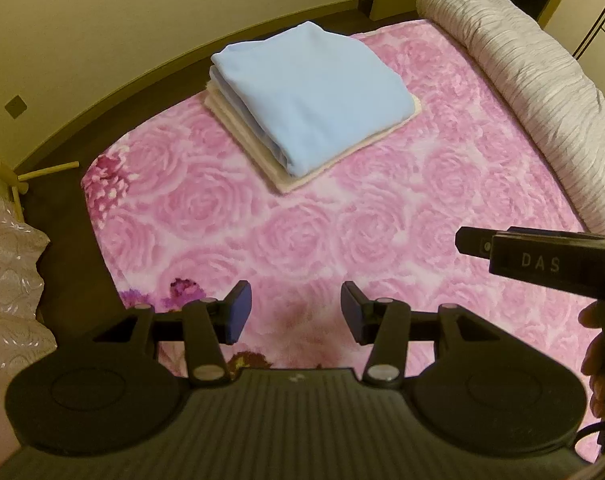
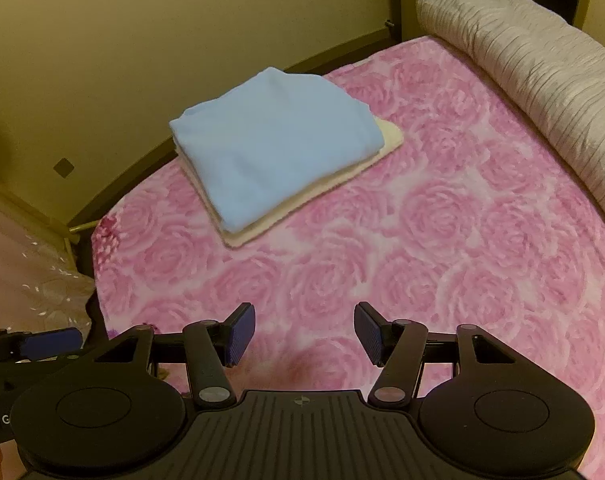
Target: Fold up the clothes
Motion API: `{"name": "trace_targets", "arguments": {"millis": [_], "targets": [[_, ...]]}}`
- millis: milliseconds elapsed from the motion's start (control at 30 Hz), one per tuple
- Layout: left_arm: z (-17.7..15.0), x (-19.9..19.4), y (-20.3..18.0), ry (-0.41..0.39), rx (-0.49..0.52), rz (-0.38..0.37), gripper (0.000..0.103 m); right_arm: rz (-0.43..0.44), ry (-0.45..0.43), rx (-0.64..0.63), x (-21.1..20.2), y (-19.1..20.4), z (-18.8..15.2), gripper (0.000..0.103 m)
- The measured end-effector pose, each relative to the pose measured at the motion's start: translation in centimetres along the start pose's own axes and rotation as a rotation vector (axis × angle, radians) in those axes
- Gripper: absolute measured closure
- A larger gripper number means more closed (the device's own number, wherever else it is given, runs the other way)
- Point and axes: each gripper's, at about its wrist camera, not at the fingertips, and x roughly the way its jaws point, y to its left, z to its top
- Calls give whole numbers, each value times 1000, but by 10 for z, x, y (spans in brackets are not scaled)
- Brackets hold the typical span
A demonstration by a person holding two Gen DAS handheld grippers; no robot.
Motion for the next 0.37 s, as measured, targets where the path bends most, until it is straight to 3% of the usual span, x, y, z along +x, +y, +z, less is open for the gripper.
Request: {"name": "trace_targets", "arguments": {"millis": [367], "targets": [[20, 22, 1, 11, 1, 24, 58, 0, 28, -2, 25, -5, 21, 44]]}}
